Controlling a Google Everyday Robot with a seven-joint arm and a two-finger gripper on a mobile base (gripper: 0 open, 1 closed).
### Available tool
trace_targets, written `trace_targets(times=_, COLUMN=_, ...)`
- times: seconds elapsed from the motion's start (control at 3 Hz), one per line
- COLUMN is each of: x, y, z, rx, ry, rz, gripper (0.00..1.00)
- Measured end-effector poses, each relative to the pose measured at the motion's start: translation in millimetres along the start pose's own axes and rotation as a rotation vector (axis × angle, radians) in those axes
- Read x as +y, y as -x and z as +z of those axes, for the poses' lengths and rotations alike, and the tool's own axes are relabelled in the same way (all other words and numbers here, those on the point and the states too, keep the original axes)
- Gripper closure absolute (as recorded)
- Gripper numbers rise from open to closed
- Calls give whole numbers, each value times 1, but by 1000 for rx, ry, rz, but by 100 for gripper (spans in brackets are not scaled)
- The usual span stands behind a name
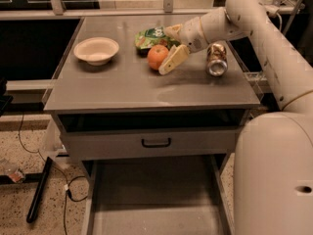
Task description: Place orange into middle drawer
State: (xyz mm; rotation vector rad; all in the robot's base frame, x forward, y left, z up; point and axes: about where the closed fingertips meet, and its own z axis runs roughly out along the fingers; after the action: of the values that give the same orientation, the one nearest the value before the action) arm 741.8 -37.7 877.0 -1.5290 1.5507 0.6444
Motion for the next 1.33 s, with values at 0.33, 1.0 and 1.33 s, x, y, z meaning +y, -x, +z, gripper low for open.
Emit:
trace_targets(times=0.33, x=4, y=-6, z=-3, rx=28, ry=-2, rz=4, gripper=0)
trace_targets(times=1.0, x=5, y=-6, z=-3, rx=28, ry=-1, rz=4, gripper=19)
trace_targets(times=1.33, x=5, y=-6, z=-3, rx=28, ry=-1, rz=4, gripper=42)
